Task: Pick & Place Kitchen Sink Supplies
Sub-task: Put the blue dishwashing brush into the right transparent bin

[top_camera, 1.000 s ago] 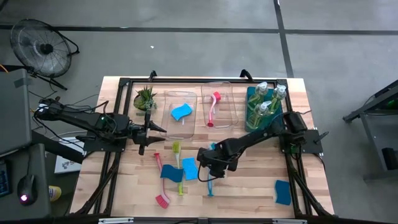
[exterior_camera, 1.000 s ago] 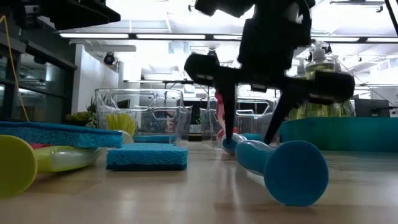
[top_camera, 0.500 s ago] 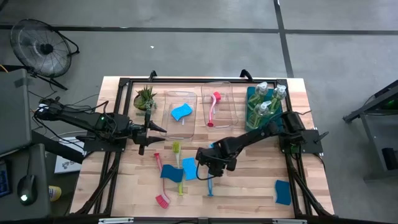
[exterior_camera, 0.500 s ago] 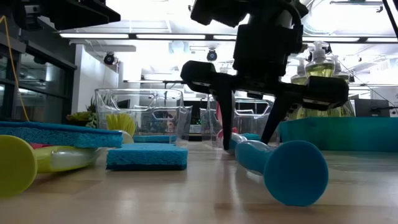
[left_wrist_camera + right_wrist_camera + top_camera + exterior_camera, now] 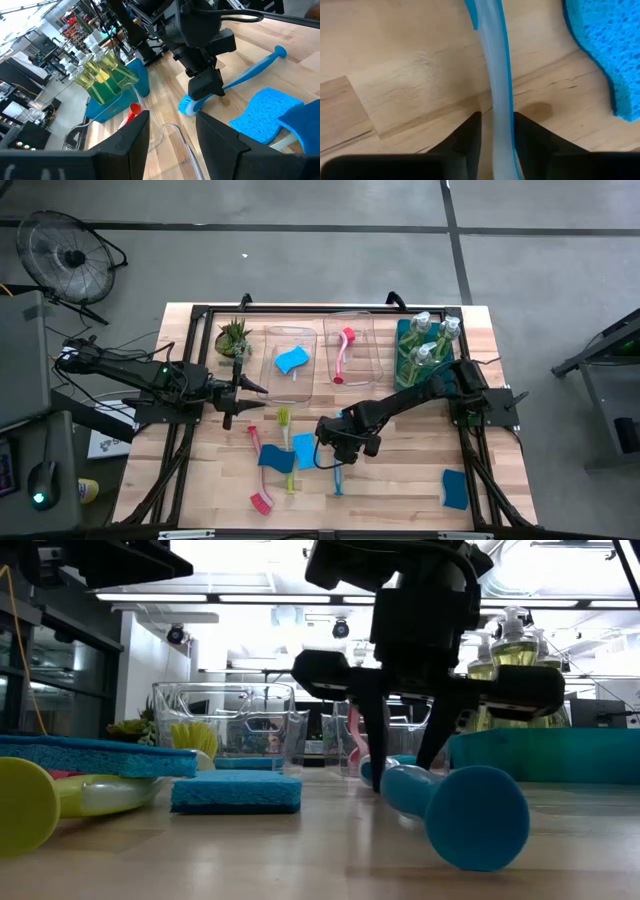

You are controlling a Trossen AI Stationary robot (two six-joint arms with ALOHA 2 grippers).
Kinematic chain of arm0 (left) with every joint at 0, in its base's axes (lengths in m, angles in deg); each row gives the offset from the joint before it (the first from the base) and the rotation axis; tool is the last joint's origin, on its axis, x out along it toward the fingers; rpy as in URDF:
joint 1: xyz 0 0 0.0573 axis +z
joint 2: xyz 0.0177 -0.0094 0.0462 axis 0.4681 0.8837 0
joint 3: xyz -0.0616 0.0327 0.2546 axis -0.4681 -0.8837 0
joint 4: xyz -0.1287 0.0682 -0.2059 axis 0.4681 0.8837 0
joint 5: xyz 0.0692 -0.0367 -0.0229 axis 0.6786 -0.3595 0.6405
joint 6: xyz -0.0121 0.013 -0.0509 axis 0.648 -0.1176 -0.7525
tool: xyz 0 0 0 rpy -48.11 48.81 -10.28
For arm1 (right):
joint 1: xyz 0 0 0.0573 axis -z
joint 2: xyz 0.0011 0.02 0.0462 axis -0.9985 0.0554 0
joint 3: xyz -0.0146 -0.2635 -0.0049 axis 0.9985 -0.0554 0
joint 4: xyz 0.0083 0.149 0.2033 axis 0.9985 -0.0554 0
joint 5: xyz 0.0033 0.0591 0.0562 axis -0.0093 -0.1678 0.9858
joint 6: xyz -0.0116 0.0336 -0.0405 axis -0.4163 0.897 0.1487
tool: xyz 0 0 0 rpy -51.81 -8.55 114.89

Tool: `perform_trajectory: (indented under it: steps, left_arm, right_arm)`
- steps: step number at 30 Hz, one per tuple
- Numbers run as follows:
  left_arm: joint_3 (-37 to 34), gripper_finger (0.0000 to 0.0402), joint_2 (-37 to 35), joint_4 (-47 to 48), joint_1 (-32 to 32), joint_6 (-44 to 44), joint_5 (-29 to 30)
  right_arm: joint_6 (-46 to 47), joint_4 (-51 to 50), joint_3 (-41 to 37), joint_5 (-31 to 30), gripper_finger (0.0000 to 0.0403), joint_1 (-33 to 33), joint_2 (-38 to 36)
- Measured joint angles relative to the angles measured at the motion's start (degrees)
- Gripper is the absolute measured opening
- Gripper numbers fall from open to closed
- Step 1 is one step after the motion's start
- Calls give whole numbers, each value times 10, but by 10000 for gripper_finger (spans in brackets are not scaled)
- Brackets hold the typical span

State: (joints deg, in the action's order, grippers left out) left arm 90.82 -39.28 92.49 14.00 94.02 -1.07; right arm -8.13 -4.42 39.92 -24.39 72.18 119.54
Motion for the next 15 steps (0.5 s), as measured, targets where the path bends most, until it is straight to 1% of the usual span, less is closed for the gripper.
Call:
perform_trajectory:
  steps: [8, 12, 15]
  left_arm:
    - [0, 156, 0, 1, 0, -4, -1]
    - [0, 156, 0, 1, 0, -9, -5]
    - [0, 156, 0, 4, 0, -13, -5]
  right_arm:
    - [30, -8, 0, -4, 45, -6, 1]
    - [53, -7, -1, -7, 44, -12, 1]
    - [87, -9, 0, -11, 49, -16, -1]
